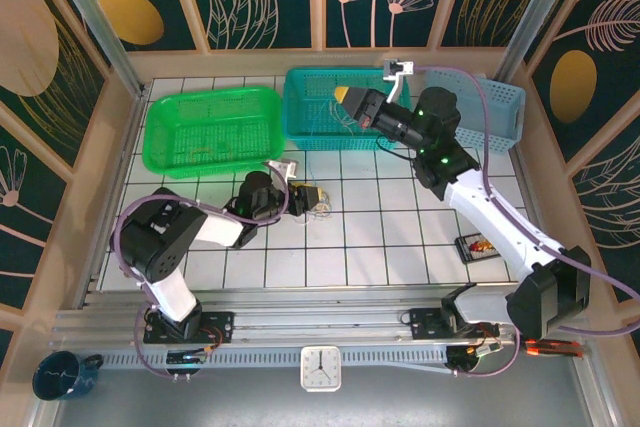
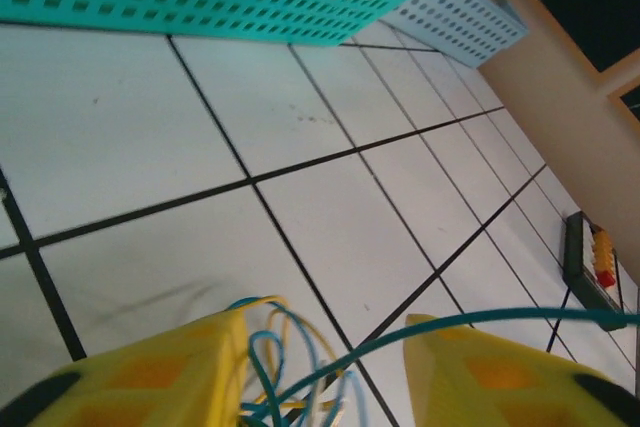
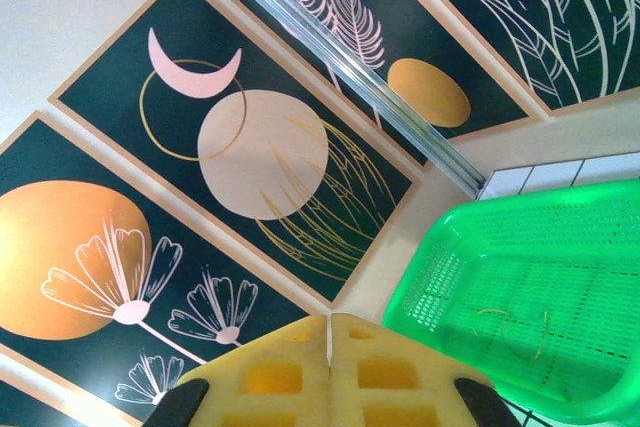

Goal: Untangle the cables

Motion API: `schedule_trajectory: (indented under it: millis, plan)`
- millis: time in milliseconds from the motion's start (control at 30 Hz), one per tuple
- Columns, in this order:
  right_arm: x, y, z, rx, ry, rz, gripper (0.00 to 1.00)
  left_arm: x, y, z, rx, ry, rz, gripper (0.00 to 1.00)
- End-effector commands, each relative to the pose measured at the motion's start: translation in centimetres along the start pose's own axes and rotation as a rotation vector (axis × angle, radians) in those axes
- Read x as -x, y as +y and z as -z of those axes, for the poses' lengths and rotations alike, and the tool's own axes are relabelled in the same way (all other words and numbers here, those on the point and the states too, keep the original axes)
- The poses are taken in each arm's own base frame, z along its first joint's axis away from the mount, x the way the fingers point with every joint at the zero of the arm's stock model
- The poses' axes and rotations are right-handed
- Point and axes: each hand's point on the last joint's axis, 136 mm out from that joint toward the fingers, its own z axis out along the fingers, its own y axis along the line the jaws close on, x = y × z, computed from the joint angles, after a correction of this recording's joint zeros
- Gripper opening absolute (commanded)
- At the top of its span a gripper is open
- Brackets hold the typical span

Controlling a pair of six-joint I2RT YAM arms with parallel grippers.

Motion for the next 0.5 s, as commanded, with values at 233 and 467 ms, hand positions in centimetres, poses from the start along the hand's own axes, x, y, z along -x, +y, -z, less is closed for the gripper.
schedule_trajectory:
  millis: [233,467]
  plan:
    - [7.1,8.5,1.5,0.141,-0.149,0.151,0.0,-3.5,1.6,-0.7,0.018,0.083,0.018,0.29]
    - [11.8,13.3,3.9,0.227,-0.265,0.229,0.0,-5.4,2.6,0.0,0.041,0.112,0.044,0.25]
